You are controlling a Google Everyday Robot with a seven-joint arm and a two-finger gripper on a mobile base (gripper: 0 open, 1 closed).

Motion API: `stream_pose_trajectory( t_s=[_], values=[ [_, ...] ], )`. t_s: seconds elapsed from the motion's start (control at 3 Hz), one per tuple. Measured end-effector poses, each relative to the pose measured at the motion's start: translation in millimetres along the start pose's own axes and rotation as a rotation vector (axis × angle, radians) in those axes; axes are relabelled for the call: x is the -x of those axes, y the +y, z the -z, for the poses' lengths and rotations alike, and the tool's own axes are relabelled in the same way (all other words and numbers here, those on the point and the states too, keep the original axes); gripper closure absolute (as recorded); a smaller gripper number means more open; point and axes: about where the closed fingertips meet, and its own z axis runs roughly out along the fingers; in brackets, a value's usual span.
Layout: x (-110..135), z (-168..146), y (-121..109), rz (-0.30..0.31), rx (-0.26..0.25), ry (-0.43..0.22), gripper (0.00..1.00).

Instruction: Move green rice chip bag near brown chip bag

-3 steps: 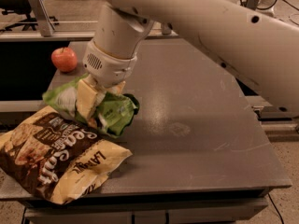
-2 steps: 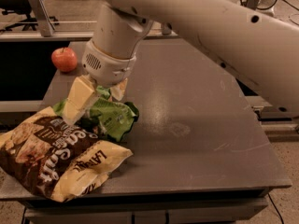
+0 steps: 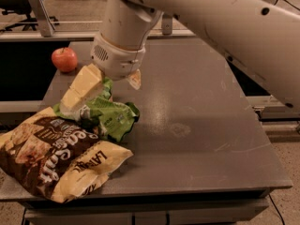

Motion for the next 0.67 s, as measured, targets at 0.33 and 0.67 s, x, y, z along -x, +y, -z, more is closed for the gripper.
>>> stream_pose_trajectory(
  t_s=[0.33,0.67],
  values=[
    [19.2,47.9,44.6,-0.172,0.093,0.012,0.00],
    [18.7,89.1,95.4,-0.300,0.201,0.068,0.00]
  ],
)
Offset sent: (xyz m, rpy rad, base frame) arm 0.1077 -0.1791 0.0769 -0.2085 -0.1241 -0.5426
